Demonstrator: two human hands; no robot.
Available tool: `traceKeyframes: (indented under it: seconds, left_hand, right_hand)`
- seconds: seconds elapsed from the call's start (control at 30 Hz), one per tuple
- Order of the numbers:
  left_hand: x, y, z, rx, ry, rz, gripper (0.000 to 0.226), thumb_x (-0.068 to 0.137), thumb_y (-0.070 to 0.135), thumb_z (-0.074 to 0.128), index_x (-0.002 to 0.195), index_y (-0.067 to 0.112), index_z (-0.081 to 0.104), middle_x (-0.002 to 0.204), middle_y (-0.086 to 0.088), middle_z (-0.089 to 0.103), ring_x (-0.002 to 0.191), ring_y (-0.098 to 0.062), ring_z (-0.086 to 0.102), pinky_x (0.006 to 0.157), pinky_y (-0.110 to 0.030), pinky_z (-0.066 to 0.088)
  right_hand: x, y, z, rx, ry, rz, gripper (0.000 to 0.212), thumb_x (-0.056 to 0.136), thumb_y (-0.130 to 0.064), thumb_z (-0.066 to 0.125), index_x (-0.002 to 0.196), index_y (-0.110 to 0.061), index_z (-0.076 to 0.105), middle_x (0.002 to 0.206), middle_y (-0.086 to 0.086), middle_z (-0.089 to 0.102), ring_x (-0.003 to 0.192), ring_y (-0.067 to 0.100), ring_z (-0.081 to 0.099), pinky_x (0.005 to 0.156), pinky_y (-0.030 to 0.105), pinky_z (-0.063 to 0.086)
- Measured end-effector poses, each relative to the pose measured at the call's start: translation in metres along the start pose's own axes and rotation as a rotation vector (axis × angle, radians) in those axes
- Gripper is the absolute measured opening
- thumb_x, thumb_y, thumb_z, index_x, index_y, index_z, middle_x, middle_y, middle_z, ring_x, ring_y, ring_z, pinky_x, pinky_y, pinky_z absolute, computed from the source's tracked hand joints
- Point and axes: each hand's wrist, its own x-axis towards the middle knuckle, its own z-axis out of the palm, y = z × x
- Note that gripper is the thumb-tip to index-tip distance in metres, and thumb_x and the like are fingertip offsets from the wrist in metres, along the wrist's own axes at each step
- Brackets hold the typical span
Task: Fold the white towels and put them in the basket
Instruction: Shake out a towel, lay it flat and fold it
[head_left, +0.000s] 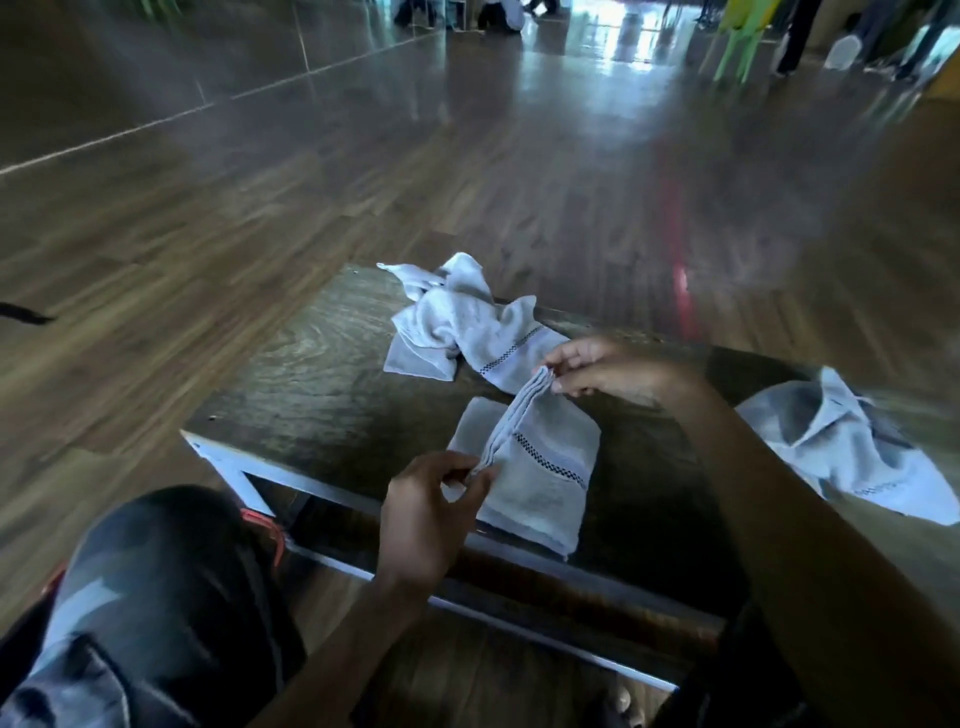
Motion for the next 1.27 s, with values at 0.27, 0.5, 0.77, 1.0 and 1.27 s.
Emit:
traceKeyframes:
  seconds: [0.27, 0.5, 0.77, 1.0, 1.27]
  left_hand:
    - [0.006, -0.033, -0.008, 0.116, -0.014, -0.160, 0.026, 0.085, 0.047, 0.064, 0.070, 0.026, 0.065, 0.051, 0.015, 0.050, 0.048, 0.001, 0.045, 0.050, -0.021, 0.033]
    - [0.012, -0.052, 0.000, 0.278, -0.008, -0.242, 0.027, 0.086, 0.047, 0.059, 0.079, 0.022, 0.066, 0.074, 0.005, 0.065, 0.069, -0.015, 0.063, 0.062, -0.031, 0.051]
    - [0.019, -0.058, -0.003, 0.398, -0.016, -0.114, 0.023, 0.089, 0.044, 0.059, 0.080, 0.023, 0.063, 0.080, 0.009, 0.059, 0.069, -0.012, 0.057, 0.061, -0.028, 0.044]
    - [0.058, -0.049, 0.000, 0.625, -0.277, 0.084, 0.021, 0.092, 0.040, 0.051, 0.093, 0.022, 0.061, 0.095, 0.005, 0.064, 0.086, -0.020, 0.063, 0.069, -0.030, 0.046]
    - [0.090, -0.035, 0.017, 0.603, -0.658, 0.381, 0.013, 0.092, 0.030, 0.054, 0.093, 0.021, 0.063, 0.098, 0.005, 0.066, 0.092, -0.017, 0.061, 0.074, -0.030, 0.044]
  right_hand:
    - [0.046, -0.001, 0.044, -0.227, 0.023, 0.073, 0.035, 0.088, -0.021, 0.065, 0.122, -0.014, 0.061, 0.120, 0.009, 0.063, 0.114, 0.020, 0.057, 0.100, 0.034, 0.043]
    - [0.056, 0.017, 0.067, -0.303, 0.127, -0.002, 0.024, 0.092, -0.026, 0.059, 0.111, -0.015, 0.067, 0.104, 0.003, 0.069, 0.097, 0.015, 0.063, 0.091, 0.038, 0.050]
    - [0.050, 0.022, 0.068, -0.490, 0.132, -0.051, 0.035, 0.093, -0.027, 0.056, 0.127, -0.034, 0.056, 0.110, -0.010, 0.062, 0.091, 0.005, 0.061, 0.083, 0.030, 0.049]
    - [0.002, 0.041, 0.052, -0.527, 0.183, 0.035, 0.017, 0.086, -0.027, 0.063, 0.103, -0.024, 0.066, 0.079, -0.008, 0.061, 0.076, 0.011, 0.060, 0.069, 0.029, 0.045]
    - [-0.079, 0.053, 0.063, -0.540, 0.102, 0.207, 0.021, 0.082, -0.035, 0.069, 0.092, -0.023, 0.055, 0.084, -0.006, 0.061, 0.074, 0.011, 0.059, 0.067, 0.028, 0.048]
